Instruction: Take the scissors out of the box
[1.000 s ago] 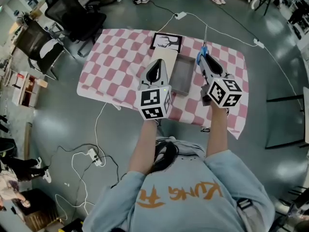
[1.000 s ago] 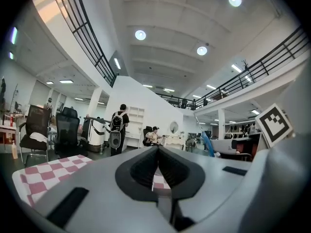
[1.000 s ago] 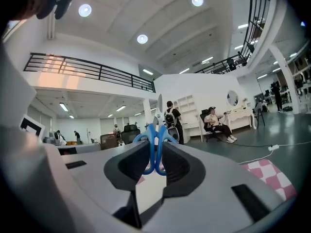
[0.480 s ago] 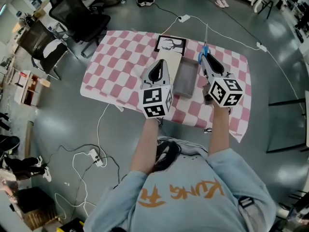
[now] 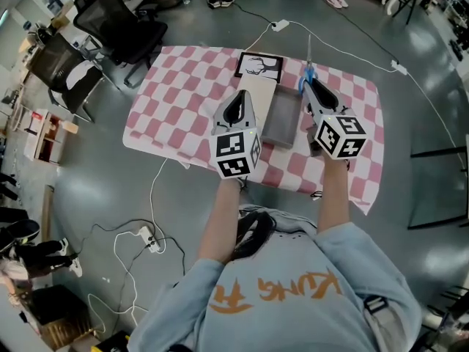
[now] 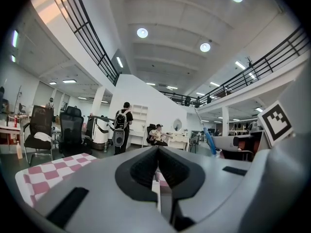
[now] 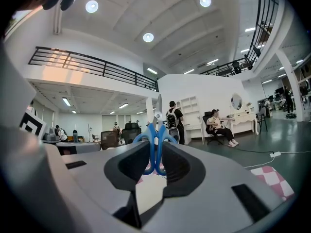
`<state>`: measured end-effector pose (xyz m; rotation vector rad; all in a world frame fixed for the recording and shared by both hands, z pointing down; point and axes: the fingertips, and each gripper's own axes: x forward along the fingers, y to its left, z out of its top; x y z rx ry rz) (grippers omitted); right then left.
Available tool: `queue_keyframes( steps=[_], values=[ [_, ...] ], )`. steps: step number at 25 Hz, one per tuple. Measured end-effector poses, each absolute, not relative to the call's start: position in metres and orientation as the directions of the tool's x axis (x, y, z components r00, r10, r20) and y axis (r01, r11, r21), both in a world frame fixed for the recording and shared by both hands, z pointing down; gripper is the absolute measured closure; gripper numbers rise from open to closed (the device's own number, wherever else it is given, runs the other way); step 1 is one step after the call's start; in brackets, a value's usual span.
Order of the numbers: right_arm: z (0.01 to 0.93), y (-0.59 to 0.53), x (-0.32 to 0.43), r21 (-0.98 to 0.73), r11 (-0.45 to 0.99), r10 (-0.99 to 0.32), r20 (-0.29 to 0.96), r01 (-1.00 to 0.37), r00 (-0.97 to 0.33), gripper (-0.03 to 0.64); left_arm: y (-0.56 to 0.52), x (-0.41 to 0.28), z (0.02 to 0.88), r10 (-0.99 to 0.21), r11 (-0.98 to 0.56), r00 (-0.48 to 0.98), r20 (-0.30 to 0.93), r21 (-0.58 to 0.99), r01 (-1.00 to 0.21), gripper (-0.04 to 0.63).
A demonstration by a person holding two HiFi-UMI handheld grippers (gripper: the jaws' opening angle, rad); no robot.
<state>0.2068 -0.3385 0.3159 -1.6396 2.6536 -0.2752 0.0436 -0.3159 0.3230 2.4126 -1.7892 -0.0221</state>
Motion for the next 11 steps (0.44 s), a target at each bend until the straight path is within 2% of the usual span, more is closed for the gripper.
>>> queue_keyframes(
  steps=[11],
  values=[
    [0.3135,-0.3489,0.2142,-0.133,0.438,-0.888,0.088,-0.889,-0.451,0.534,-0.3255,0.0373,0.3317,-0.966,-0.223,0.238,0.097,0.145,-0.964,0.575]
  ],
)
